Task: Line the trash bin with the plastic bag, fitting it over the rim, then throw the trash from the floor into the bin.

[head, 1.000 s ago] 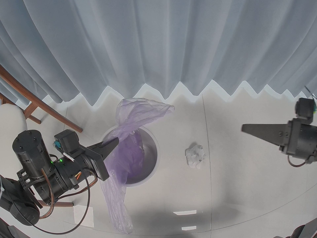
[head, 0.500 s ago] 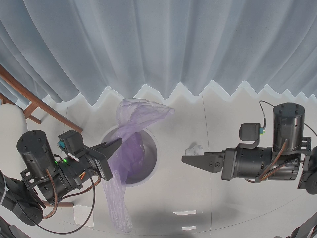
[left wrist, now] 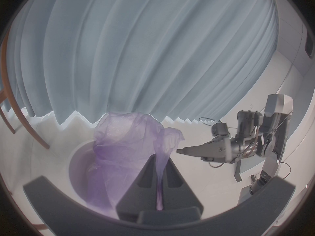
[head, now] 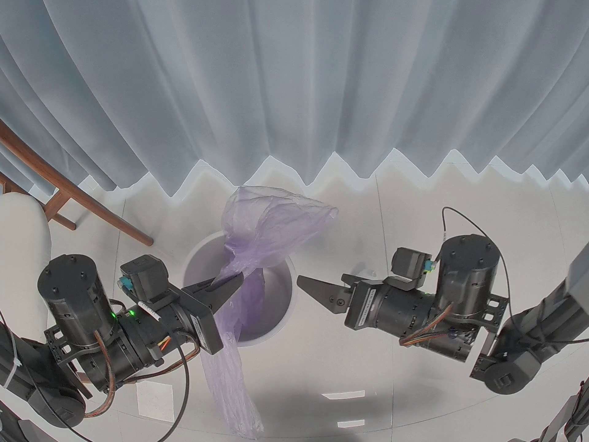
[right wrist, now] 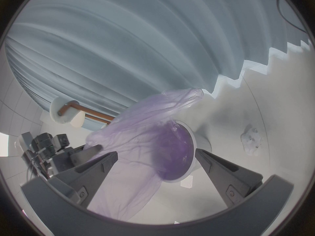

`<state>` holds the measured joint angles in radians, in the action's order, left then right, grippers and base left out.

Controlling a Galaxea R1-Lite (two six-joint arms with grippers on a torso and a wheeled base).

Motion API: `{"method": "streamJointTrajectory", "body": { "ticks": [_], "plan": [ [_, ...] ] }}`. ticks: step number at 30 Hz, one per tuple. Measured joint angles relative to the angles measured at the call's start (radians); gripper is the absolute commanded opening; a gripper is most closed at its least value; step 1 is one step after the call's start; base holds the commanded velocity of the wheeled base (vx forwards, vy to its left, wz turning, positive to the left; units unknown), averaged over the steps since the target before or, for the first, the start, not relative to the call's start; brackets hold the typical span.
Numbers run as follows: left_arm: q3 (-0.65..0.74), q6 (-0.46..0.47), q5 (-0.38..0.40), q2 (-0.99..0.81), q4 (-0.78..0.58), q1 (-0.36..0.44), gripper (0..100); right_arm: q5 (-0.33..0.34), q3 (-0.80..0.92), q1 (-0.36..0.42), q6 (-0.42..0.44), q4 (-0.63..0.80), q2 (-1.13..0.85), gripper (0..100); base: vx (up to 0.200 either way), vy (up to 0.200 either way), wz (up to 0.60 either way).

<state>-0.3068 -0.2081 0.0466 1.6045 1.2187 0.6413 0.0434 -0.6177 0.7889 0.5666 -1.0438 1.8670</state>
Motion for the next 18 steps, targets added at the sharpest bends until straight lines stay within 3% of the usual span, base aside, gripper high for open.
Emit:
{"method": "streamJointTrajectory", "body": {
  "ticks": [5,18],
  "plan": [
    [0.004,0.001,0.000,-0.001,0.009,0.005,0,-0.041,-0.002,0.005,0.035,-0.112,0.116,100,0.000,0.000,0.00],
    [0.032,0.020,0.002,-0.004,0.008,0.009,0,-0.087,-0.053,-0.004,0.068,-0.122,0.205,100,0.000,0.000,0.00]
  ]
}}
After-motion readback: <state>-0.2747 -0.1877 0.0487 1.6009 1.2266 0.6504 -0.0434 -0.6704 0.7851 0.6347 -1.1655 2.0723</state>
